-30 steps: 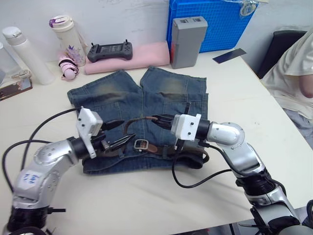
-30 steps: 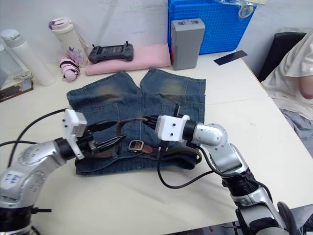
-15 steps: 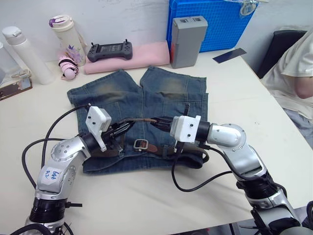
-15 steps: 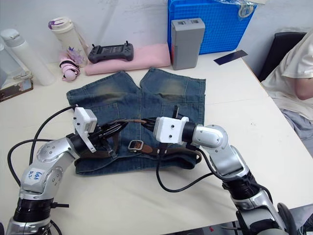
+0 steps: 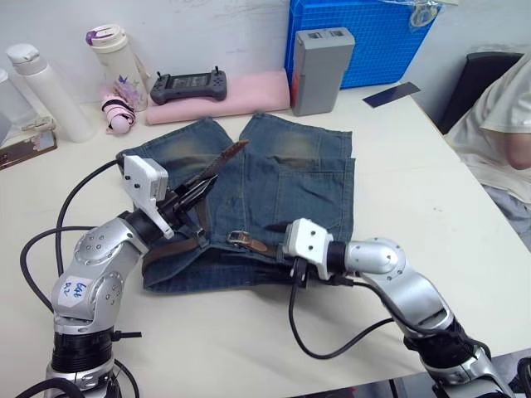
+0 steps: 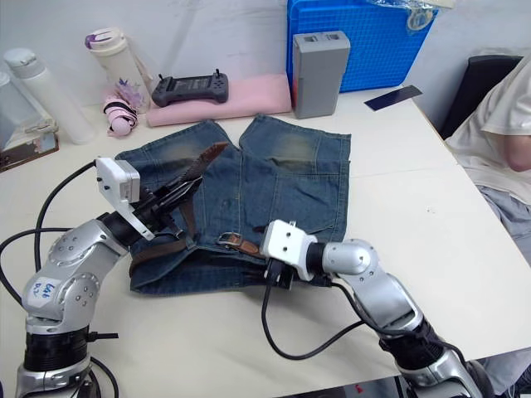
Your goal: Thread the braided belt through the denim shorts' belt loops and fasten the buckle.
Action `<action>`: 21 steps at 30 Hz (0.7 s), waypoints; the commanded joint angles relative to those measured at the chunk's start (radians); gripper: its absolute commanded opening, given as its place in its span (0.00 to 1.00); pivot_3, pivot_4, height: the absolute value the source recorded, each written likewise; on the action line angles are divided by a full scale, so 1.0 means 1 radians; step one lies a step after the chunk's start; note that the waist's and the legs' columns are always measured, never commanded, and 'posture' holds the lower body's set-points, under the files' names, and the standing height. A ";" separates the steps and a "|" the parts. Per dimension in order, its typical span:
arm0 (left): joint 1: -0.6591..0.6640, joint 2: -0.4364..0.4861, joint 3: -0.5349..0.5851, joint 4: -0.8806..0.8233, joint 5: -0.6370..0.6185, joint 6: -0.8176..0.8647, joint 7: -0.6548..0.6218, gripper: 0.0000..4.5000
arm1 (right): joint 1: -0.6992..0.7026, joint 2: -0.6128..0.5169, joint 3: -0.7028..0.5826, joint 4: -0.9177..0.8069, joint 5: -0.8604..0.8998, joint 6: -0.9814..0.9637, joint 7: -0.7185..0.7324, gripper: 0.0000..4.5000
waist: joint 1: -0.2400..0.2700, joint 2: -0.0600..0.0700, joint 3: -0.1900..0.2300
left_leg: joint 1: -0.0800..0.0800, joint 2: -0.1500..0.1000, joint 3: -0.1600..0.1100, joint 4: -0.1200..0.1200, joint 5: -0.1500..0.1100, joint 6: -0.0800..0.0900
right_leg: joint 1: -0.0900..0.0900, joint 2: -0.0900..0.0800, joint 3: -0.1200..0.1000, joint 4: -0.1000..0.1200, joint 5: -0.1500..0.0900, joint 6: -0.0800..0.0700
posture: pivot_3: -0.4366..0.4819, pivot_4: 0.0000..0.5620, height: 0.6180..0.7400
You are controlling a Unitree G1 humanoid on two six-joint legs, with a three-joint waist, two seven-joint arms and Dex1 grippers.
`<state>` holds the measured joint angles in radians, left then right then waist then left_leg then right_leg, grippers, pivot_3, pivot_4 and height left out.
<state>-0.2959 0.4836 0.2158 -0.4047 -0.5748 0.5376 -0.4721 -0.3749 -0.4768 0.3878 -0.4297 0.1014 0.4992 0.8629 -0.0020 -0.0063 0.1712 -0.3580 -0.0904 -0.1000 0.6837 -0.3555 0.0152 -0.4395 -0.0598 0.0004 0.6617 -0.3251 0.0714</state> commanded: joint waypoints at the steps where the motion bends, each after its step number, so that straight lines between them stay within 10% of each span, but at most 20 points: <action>1: -0.020 0.005 0.034 -0.062 -0.044 0.022 0.021 0.00 | -0.023 0.020 0.016 0.022 -0.023 -0.004 -0.032 0.99 | -0.001 0.000 0.000 | 0.000 0.000 0.000 0.000 0.000 0.000 | 0.000 0.000 0.000 0.000 0.000 0.000 | 0.48 0.27 0.75; 8: 0.001 0.016 0.052 -0.073 -0.062 0.045 0.033 0.00 | -0.049 0.084 0.041 0.107 -0.083 0.032 -0.122 0.99 | 0.001 0.000 0.000 | 0.000 0.000 0.000 0.000 0.000 -0.001 | -0.001 0.000 0.000 0.000 0.000 0.000 | 0.48 0.27 0.75; 11: 0.016 0.021 0.065 -0.074 -0.067 0.050 0.037 0.00 | -0.046 0.092 0.039 0.104 -0.090 0.045 -0.135 0.82 | 0.001 0.000 0.000 | 0.000 0.000 0.000 0.000 0.000 -0.001 | -0.001 0.000 0.000 0.000 0.000 0.000 | 0.48 0.27 0.75; 18: 0.031 0.030 0.110 -0.076 -0.094 0.065 0.051 0.00 | -0.054 0.110 0.031 0.095 -0.100 0.095 -0.177 0.06 | 0.001 0.000 0.000 | 0.000 0.000 0.000 0.000 0.000 -0.001 | -0.001 0.000 0.000 0.001 0.000 0.000 | 0.48 0.27 0.75; 21: 0.077 0.069 0.092 -0.085 -0.076 0.074 0.007 0.00 | -0.064 0.135 0.015 0.084 -0.090 0.123 -0.201 0.00 | -0.001 0.000 0.000 | 0.000 0.000 0.000 0.000 0.000 -0.001 | -0.001 0.000 0.000 0.001 0.000 0.000 | 0.48 0.27 0.75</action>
<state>-0.2528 0.5208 0.2961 -0.4327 -0.6470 0.6163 -0.4320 -0.4228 -0.3595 0.4286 -0.3097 0.0071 0.5998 0.6871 -0.0029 -0.0065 0.1710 -0.3579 -0.0903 -0.1002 0.6835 -0.3550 0.0143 -0.4403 -0.0596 0.0003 0.6625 -0.3251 0.0713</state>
